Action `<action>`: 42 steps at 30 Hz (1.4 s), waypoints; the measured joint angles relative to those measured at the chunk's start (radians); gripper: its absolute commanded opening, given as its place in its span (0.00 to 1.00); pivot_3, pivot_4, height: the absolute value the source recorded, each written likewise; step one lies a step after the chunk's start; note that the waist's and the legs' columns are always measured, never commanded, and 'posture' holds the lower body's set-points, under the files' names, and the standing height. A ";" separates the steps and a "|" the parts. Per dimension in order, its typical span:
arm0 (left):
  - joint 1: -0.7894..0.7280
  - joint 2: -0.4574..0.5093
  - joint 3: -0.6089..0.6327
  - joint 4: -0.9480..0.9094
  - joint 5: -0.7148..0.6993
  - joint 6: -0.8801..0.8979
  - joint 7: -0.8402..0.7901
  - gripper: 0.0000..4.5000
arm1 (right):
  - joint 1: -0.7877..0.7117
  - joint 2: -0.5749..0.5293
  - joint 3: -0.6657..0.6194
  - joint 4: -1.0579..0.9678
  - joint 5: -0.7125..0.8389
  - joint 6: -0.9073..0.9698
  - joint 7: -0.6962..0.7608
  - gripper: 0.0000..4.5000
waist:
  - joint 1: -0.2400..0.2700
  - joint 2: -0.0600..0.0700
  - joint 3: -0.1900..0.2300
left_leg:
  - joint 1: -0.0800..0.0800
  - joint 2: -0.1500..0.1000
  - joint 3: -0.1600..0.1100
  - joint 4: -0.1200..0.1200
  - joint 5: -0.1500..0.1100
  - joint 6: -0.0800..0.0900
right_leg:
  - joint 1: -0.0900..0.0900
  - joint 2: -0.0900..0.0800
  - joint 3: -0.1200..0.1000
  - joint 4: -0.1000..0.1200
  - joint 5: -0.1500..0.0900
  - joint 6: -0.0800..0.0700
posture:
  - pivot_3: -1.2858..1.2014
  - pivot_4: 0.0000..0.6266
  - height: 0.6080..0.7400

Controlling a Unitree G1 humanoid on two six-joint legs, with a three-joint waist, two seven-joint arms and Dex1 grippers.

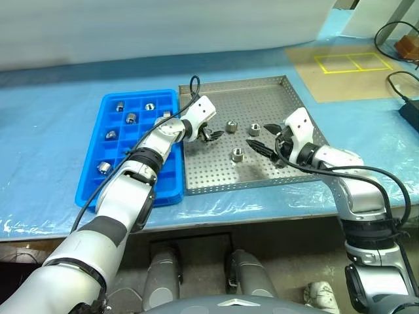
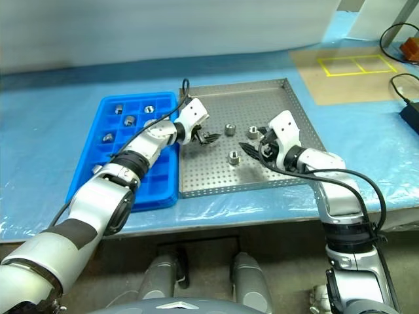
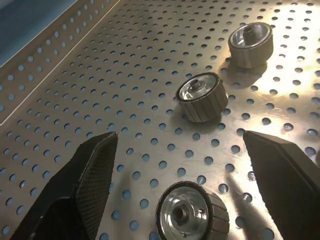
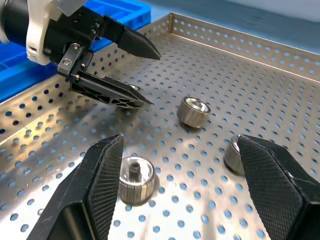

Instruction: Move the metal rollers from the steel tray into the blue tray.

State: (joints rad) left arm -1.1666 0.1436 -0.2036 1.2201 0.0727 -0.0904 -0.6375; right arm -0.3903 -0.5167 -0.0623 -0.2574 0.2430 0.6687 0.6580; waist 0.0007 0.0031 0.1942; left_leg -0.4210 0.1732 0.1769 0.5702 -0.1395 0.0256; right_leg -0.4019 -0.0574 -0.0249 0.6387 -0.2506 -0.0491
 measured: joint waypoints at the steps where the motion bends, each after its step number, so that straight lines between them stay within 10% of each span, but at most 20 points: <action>1: -0.006 -0.001 0.000 0.020 0.014 0.000 0.013 0.95 | 0.007 0.000 -0.005 -0.012 0.001 0.004 -0.012 0.83 | -0.004 0.000 0.000 | 0.001 0.000 0.000 0.001 0.000 0.000 | 0.001 0.000 0.000 0.000 -0.001 -0.002 | 0.35 0.24 1.00; 15: -0.010 -0.014 -0.041 0.067 0.151 -0.008 0.029 0.95 | 0.012 -0.001 -0.005 -0.016 0.000 -0.001 -0.075 0.83 | -0.013 0.000 0.000 | 0.001 0.000 0.000 0.007 -0.002 0.010 | 0.006 -0.002 0.000 -0.003 0.000 0.000 | 0.35 0.24 1.00; 27: 0.012 -0.018 -0.034 0.056 0.160 -0.032 -0.067 0.42 | 0.012 0.000 0.003 -0.002 -0.004 -0.017 -0.092 0.83 | -0.014 0.000 0.000 | 0.004 0.000 0.000 0.007 -0.003 0.012 | 0.012 -0.002 0.000 -0.008 0.000 0.000 | 0.36 0.24 1.00; 42: 0.084 0.023 -0.001 -0.065 0.111 -0.075 -0.178 0.42 | -0.030 0.001 0.038 0.052 -0.008 -0.052 -0.081 0.83 | -0.016 0.001 0.000 | 0.002 0.000 0.001 0.001 -0.004 0.014 | 0.011 -0.002 0.000 -0.016 0.002 0.001 | 0.39 0.24 1.00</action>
State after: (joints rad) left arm -1.0827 0.1661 -0.2045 1.1555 0.1833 -0.1656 -0.8160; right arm -0.4204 -0.5158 -0.0238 -0.2055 0.2346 0.6165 0.5768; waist -0.0149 0.0038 0.1944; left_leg -0.4187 0.1730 0.1778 0.5710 -0.1433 0.0391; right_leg -0.3912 -0.0595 -0.0253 0.6228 -0.2488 -0.0477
